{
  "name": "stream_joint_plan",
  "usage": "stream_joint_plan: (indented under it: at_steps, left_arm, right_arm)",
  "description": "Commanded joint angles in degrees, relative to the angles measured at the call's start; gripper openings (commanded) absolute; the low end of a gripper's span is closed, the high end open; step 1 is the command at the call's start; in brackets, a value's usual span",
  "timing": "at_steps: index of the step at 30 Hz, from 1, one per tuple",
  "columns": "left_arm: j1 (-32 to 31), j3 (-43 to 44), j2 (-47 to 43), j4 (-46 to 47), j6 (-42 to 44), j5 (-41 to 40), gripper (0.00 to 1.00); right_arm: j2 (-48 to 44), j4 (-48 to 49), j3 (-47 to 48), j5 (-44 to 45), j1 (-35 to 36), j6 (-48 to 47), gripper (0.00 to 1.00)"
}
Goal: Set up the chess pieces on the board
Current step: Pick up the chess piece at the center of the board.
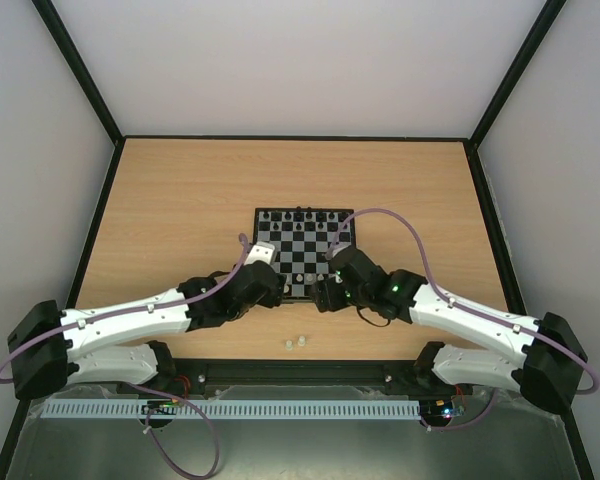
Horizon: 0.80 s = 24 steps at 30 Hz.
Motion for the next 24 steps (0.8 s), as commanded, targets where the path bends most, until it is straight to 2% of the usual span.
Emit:
stream_joint_plan:
  at_steps: [1, 10, 13, 18, 24]
  left_arm:
    - [-0.1, -2.0, -2.1, 1.8, 0.3, -3.6, 0.78]
    - [0.0, -3.3, -9.4, -0.9, -0.6, -5.0, 0.99]
    - [0.0, -3.8, -12.4, -1.6, -1.1, -6.6, 0.99]
    - [0.3, -5.1, -14.5, 0.4, -1.5, -10.0, 0.99]
    - [0.7, -7.6, -15.9, 1.4, -1.3, -12.7, 0.99]
  right_arm:
    - [-1.1, -1.4, -1.6, -1.2, 4.4, 3.8, 0.76]
    - [4.1, -9.6, 2.3, 11.3, 19.4, 13.4, 0.64]
    - [6.0, -10.1, 3.0, 12.4, 22.8, 15.6, 0.64]
    - [8.8, -11.1, 3.9, 14.5, 24.2, 17.1, 0.62]
    - [-1.6, -13.5, 4.1, 23.9, 24.5, 20.2, 0.71]
